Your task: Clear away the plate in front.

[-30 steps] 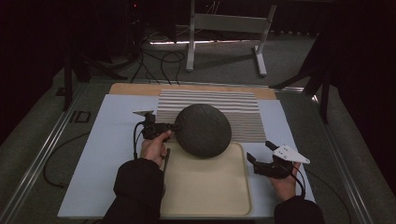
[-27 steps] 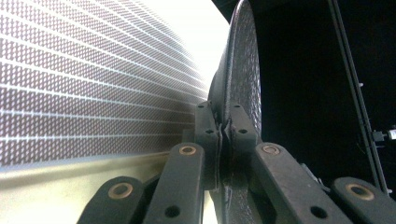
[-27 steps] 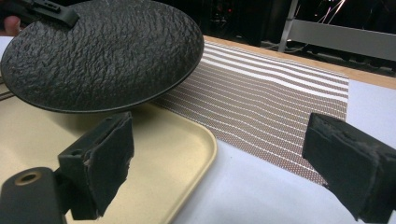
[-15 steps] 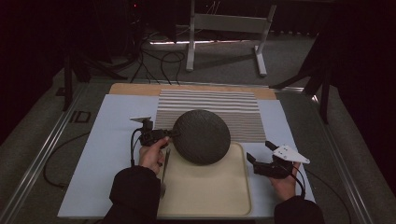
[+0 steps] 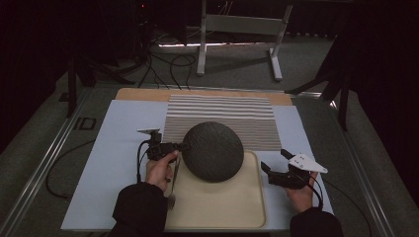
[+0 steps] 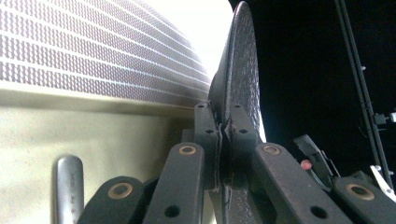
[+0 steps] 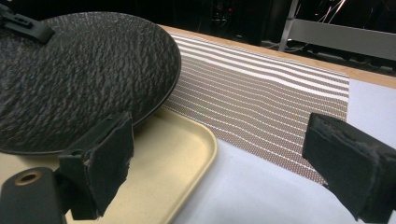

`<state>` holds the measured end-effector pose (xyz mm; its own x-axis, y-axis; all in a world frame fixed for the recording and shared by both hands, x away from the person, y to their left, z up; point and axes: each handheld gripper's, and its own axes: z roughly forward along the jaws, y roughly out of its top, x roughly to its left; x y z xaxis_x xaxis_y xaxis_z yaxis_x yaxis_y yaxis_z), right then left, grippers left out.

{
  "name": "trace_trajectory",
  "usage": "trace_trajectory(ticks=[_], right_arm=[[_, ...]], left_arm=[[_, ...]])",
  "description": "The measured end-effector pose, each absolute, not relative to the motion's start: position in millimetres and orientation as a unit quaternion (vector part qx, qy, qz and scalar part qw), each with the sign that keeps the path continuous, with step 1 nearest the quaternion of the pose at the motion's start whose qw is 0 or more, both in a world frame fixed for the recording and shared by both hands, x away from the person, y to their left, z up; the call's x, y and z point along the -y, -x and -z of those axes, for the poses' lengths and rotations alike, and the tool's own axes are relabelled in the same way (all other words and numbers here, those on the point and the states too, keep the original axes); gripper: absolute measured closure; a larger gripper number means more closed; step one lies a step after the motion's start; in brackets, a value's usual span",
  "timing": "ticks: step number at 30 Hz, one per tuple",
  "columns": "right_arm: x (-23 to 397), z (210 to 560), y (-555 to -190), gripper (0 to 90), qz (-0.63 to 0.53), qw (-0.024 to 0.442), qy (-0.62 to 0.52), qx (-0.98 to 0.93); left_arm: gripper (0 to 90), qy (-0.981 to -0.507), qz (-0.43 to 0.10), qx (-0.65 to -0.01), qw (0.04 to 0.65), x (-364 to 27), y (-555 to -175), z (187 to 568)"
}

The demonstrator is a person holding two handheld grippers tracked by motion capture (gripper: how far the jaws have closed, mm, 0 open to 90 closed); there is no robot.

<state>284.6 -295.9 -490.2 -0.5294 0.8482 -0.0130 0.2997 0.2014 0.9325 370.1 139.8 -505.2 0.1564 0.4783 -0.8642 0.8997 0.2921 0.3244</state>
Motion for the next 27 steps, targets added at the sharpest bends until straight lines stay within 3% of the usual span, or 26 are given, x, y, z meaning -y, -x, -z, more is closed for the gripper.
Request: trace_trajectory(ticks=[27], right_arm=[[295.2,490.5,-284.6,9.1,-0.489,0.279,-0.398,-0.724]], left_arm=[[86.2,-0.559,0.217,-0.620,0.506,-146.3,-338.4,517.8]])
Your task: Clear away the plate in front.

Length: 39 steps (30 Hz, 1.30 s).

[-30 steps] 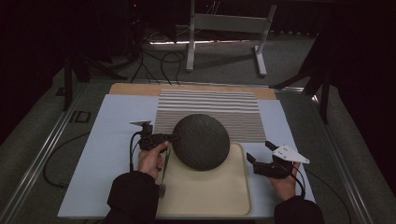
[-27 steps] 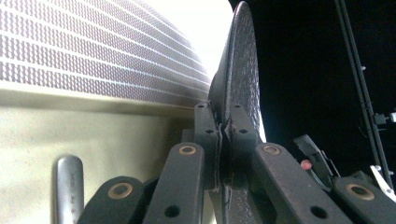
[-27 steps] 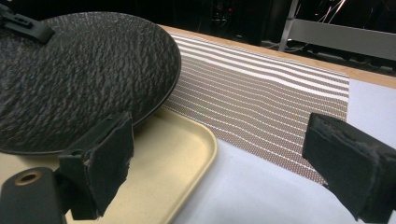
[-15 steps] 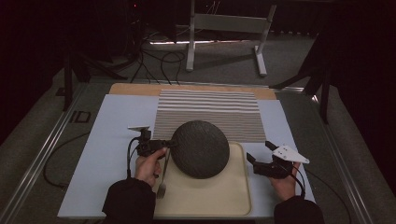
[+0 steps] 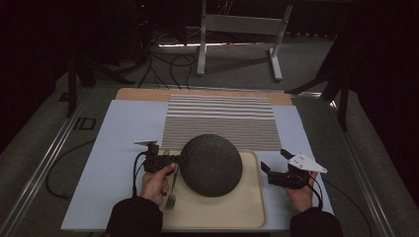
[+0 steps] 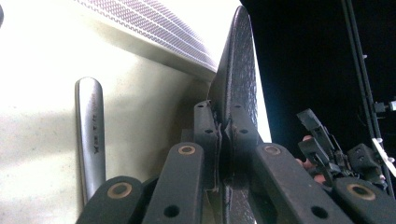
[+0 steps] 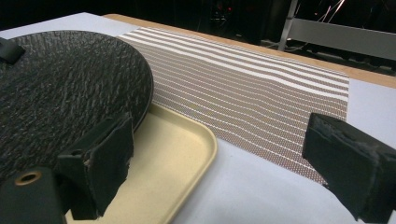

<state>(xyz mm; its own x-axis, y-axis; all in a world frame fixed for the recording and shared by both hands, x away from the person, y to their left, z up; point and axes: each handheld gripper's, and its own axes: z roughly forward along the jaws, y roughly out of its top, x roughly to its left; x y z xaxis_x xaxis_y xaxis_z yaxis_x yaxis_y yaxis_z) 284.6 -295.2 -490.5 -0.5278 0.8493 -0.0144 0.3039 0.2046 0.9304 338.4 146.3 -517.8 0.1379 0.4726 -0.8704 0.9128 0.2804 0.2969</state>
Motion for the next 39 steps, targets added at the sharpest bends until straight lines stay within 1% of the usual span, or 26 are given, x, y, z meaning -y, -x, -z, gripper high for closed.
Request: trace_trajectory(ticks=[13,23,30,34,35,38,39], right_arm=[[294.9,490.5,-284.5,9.1,-0.489,0.279,-0.398,-0.724],[294.9,490.6,-284.6,9.1,-0.489,0.279,-0.398,-0.725],[293.9,490.9,-284.7,9.1,-0.487,0.279,-0.397,-0.726],[293.2,491.6,-285.2,9.1,-0.486,0.278,-0.398,-0.726],[292.8,491.8,-285.4,9.1,-0.486,0.278,-0.399,-0.727],[292.7,491.8,-285.5,9.1,-0.485,0.278,-0.399,-0.727],[292.5,491.9,-285.6,9.1,-0.485,0.278,-0.398,-0.727]], left_arm=[[85.9,-0.570,0.229,-0.619,0.490,-138.9,-327.8,524.3],[86.5,-0.570,0.237,-0.622,0.482,-142.2,-319.1,529.2],[86.7,-0.589,0.232,-0.614,0.472,-142.2,-314.8,526.6],[85.4,-0.607,0.215,-0.607,0.466,-140.8,-313.0,523.1],[84.0,-0.630,0.198,-0.595,0.457,-139.8,-312.0,520.3],[82.4,-0.642,0.188,-0.589,0.453,-138.5,-311.6,518.2],[81.6,-0.655,0.175,-0.586,0.445,-136.4,-311.7,515.8]])
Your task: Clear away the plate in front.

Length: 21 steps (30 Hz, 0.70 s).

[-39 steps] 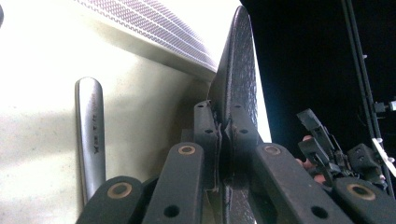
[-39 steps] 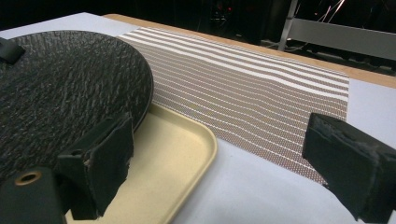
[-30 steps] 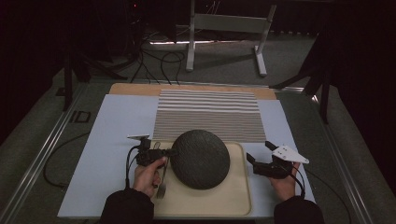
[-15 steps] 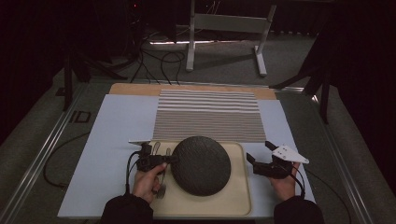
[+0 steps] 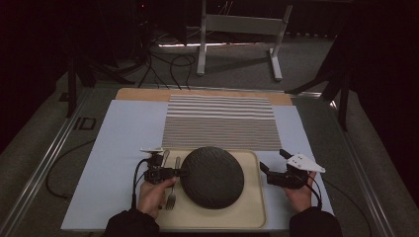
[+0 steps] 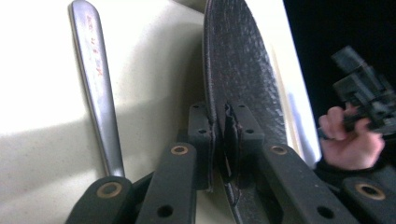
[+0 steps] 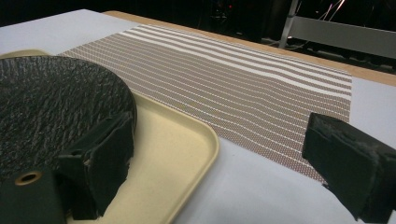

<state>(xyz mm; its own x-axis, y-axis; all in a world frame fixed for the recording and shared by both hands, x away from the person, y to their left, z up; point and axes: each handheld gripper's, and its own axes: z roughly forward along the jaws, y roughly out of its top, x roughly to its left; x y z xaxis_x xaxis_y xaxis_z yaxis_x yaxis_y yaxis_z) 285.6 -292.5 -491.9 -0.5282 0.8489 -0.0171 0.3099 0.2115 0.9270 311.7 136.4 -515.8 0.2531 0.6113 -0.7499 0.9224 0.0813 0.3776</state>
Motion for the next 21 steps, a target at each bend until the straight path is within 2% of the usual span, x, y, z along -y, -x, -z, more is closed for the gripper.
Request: trace_trajectory(ticks=[5,12,14,16,19,21], right_arm=[[292.2,492.0,-285.7,9.2,-0.485,0.277,-0.398,-0.728],[291.8,492.1,-285.6,9.1,-0.485,0.277,-0.397,-0.728],[292.8,491.9,-285.5,9.2,-0.486,0.278,-0.399,-0.726],[292.6,492.0,-285.6,9.2,-0.485,0.278,-0.398,-0.727],[292.1,492.0,-285.6,9.2,-0.485,0.278,-0.397,-0.728],[291.8,492.0,-285.6,9.1,-0.485,0.278,-0.397,-0.728]], left_arm=[[77.2,-0.686,0.145,-0.572,0.425,-128.8,-312.2,512.0],[71.9,-0.705,0.118,-0.570,0.405,-122.2,-313.5,511.4],[69.4,-0.719,0.089,-0.574,0.381,-122.1,-311.7,512.7],[67.5,-0.716,0.079,-0.571,0.392,-125.7,-310.0,509.2],[56.7,-0.724,0.053,-0.557,0.403,-129.0,-308.4,500.2],[52.5,-0.723,0.053,-0.551,0.413,-131.2,-308.0,497.6]])
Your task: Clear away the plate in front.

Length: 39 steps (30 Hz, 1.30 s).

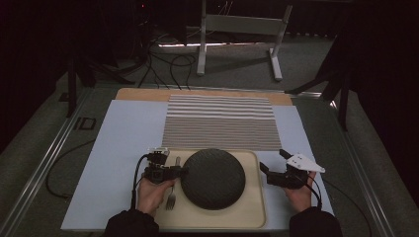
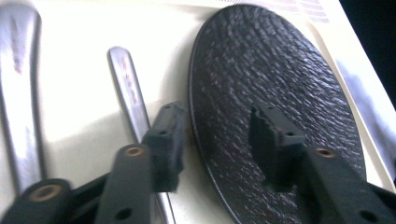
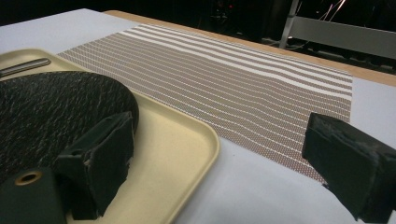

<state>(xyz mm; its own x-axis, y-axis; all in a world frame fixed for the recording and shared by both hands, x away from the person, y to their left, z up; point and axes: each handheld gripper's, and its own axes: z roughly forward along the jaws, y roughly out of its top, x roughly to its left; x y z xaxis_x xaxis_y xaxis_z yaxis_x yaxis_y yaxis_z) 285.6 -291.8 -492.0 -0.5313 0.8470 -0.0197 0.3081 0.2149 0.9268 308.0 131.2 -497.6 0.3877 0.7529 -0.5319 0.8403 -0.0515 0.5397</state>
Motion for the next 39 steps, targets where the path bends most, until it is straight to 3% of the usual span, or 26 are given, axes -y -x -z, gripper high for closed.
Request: trace_trajectory(ticks=[4,11,18,28,39], right_arm=[[291.6,492.0,-285.3,9.2,-0.485,0.278,-0.396,-0.729],[291.6,492.1,-285.4,9.1,-0.485,0.278,-0.395,-0.729],[291.4,492.2,-285.4,9.2,-0.485,0.277,-0.395,-0.729],[290.8,492.2,-285.1,9.1,-0.484,0.277,-0.395,-0.730],[289.8,489.9,-280.9,9.1,-0.490,0.272,-0.388,-0.731]], left_arm=[[49.2,-0.730,0.054,-0.537,0.420,-132.1,-308.7,496.8],[46.0,-0.751,-0.001,-0.496,0.436,-128.7,-304.2,485.0],[31.4,-0.752,-0.036,-0.475,0.456,-134.7,-303.7,471.5],[16.7,-0.753,-0.129,-0.443,0.469,-151.9,-299.7,449.4],[10.3,-0.735,-0.170,-0.441,0.486,-187.9,-297.0,441.8]])
